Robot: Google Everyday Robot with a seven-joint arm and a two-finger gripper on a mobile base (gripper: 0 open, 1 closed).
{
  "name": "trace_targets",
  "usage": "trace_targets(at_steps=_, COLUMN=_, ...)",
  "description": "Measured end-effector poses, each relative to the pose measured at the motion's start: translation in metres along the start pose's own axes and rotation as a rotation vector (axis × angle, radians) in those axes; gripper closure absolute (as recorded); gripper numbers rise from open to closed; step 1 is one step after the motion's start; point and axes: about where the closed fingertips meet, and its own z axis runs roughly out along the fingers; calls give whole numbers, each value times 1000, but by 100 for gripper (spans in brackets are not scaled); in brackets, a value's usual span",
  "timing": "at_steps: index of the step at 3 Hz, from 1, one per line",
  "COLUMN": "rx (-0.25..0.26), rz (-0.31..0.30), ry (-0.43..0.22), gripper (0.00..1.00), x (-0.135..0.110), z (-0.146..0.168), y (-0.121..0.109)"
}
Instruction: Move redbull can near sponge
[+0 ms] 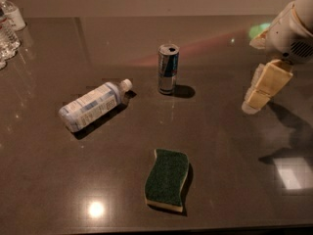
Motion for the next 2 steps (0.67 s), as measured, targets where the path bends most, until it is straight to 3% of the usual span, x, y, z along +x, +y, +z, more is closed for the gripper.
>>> trace_targets(at_steps=2, rx=18, rz=29, ry=-149, gripper=0, x=-48, z=34, y=-26)
